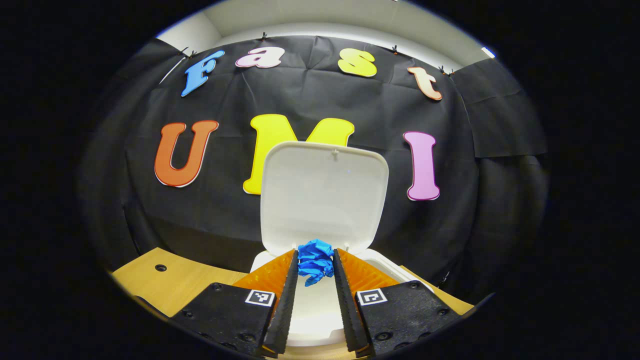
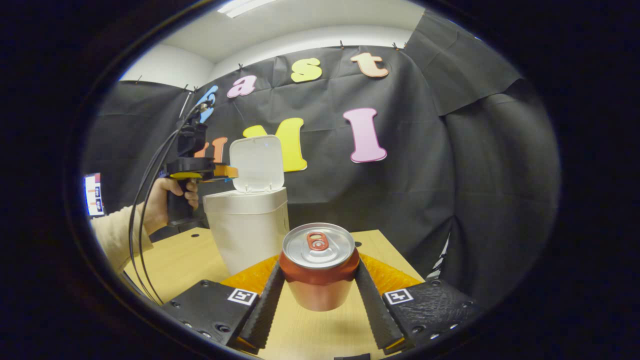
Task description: Press the lid of the desktop garbage bin to open it, pick up the crumpled paper on the desktop and throw it into the bin, then pick up the pop can on the desktop and drop it into the bin, and finally close the garbage bin lid.
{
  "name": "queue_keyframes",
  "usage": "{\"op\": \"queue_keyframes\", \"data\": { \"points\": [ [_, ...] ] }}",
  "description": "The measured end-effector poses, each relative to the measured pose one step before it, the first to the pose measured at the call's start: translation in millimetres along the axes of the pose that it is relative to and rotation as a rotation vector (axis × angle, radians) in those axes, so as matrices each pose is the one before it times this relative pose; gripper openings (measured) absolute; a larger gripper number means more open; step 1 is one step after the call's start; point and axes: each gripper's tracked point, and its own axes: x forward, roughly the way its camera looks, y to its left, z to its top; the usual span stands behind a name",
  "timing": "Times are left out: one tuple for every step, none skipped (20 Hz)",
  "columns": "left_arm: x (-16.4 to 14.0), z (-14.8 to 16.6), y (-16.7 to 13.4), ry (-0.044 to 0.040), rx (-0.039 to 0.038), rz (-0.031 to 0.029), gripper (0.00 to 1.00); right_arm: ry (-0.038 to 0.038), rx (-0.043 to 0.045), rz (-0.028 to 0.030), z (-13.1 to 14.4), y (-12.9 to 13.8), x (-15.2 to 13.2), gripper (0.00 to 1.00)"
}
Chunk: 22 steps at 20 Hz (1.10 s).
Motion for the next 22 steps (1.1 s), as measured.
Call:
{"op": "queue_keyframes", "data": {
  "points": [
    [3.22,-7.35,-0.19,0.01629,0.00361,0.00237,0.46,-0.00033,-0.00841,0.00697,-0.80,2.73,0.32,0.77],
    [1.33,-3.36,0.97,0.00560,0.00449,0.00978,0.46,0.00002,-0.00505,0.00402,-0.83,1.46,0.47,0.77],
    [2.67,-2.05,0.20,0.00080,0.00123,-0.00188,0.46,0.00097,0.00046,0.00224,-1.00,0.48,0.48,0.77],
    [0.63,-1.81,-1.72,0.00244,0.00106,-0.00531,0.46,0.00014,0.00571,0.00283,-0.51,0.51,0.56,0.77],
    [0.66,-0.67,-1.79,0.00123,0.00972,-0.00430,0.46,-0.00017,0.00710,0.00272,-0.53,1.28,0.52,0.77],
    [-0.35,0.35,0.20,-0.00061,0.01426,0.00272,0.47,0.00304,0.00453,0.00133,-1.57,0.73,2.25,0.77],
    [-0.45,-0.04,-1.02,-0.00077,0.00880,-0.00486,0.47,0.00500,0.00191,-0.00246,-1.64,-0.13,1.06,0.77],
    [-0.87,-1.49,-3.81,0.00485,0.00136,-0.01741,0.47,0.00574,-0.00176,-0.00247,-1.59,-0.69,0.58,0.77],
    [-0.20,-3.32,-4.39,0.01014,-0.00183,-0.02418,0.47,0.00337,-0.00157,-0.00385,-0.99,-0.28,1.93,0.77],
    [-2.07,-4.22,-5.32,0.01708,0.00165,-0.02495,0.53,-0.00017,-0.00241,-0.00374,-0.35,-0.04,0.42,0.77],
    [-3.26,-0.52,-1.78,0.00495,0.01560,-0.00176,0.73,-0.00273,-0.00050,-0.00605,0.27,-0.03,0.28,0.77],
    [-3.33,1.87,2.54,-0.00922,0.01791,0.01577,0.96,-0.00571,0.00049,-0.00631,1.28,0.01,0.05,0.77],
    [-2.35,0.52,2.86,-0.00377,0.00701,0.00671,0.98,-0.00552,-0.00258,-0.00181,0.65,1.33,-0.35,0.77],
    [-2.49,-1.07,-3.90,0.00505,-0.01124,-0.01398,0.98,-0.00307,-0.00587,0.00193,0.03,2.58,-0.74,0.77],
    [-2.84,-3.72,-4.99,0.00999,-0.00989,-0.01512,0.97,-0.00242,-0.00563,0.00099,0.22,1.96,0.72,0.77],
    [-5.32,0.07,-0.73,-0.00081,0.00333,0.00076,0.97,-0.00390,-0.00433,-0.00109,0.95,0.95,-0.56,0.77],
    [-6.84,3.23,-1.76,-0.01455,0.00139,-0.00395,0.97,-0.00398,-0.00299,-0.00298,0.68,0.74,-0.56,0.77],
    [-7.80,2.40,-2.20,-0.01307,-0.00223,-0.01108,0.97,-0.00295,0.00236,0.00120,0.70,2.41,-1.01,0.77],
    [-6.92,-0.71,-1.73,-0.00859,-0.00550,-0.01134,0.97,-0.00046,0.00936,0.01040,0.45,3.79,-0.79,0.77],
    [-7.93,-0.53,-1.78,-0.00759,-0.00897,-0.01296,0.96,-0.00033,0.00818,0.01451,0.53,4.76,-1.68,0.77],
    [-9.08,-0.11,1.44,-0.00610,-0.00644,-0.00331,0.96,-0.00126,0.00059,0.00526,0.46,2.36,-0.62,0.77],
    [-7.93,-0.39,2.63,-0.00932,-0.00577,0.00216,0.97,-0.00146,-0.00637,-0.00707,0.49,-0.96,0.38,0.77]
  ]
}}
